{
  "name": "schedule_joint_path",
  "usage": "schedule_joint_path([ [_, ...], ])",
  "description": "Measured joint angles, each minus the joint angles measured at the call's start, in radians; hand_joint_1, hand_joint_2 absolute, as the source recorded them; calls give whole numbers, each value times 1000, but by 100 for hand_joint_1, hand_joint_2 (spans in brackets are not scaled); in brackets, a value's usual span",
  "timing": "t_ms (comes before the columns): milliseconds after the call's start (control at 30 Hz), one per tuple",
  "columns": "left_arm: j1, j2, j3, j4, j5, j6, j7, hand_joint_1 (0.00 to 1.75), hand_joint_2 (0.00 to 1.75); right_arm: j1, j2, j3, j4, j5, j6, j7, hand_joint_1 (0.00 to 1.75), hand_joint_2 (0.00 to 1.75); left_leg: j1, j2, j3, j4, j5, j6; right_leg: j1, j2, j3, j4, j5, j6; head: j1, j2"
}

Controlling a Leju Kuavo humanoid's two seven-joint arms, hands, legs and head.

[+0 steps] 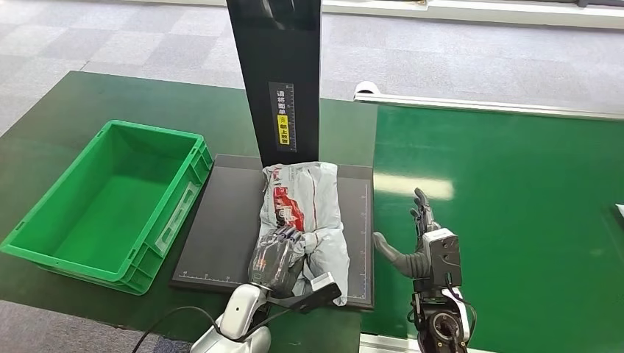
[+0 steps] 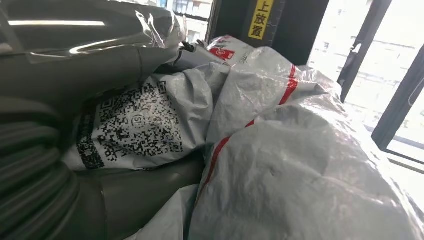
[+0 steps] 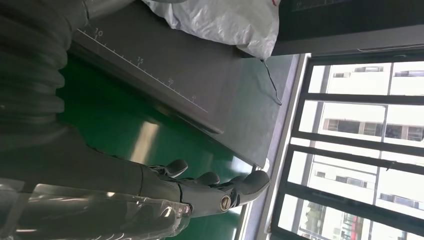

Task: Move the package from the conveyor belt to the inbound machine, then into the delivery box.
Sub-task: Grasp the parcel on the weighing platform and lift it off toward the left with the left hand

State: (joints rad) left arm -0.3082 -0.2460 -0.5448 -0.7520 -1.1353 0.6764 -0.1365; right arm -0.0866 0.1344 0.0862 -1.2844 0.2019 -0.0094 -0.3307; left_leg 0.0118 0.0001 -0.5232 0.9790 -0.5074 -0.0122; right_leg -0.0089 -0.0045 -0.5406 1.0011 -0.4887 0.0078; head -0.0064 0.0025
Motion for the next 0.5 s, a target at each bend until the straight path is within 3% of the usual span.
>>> schedule_joint_path([
  [200, 62, -28, 140, -125, 33, 18, -238, 175, 175, -5, -4, 2, 15, -17, -14, -9, 0, 175, 0, 0, -2, 0, 0, 0, 0, 0, -2, 0, 0, 0, 0, 0],
  [500, 87, -45, 239, -199, 32, 19, -266, 175, 175, -9, -6, 3, 27, -19, -16, -13, 0, 175, 0, 0, -2, 0, 0, 0, 0, 0, -2, 0, 0, 0, 0, 0],
])
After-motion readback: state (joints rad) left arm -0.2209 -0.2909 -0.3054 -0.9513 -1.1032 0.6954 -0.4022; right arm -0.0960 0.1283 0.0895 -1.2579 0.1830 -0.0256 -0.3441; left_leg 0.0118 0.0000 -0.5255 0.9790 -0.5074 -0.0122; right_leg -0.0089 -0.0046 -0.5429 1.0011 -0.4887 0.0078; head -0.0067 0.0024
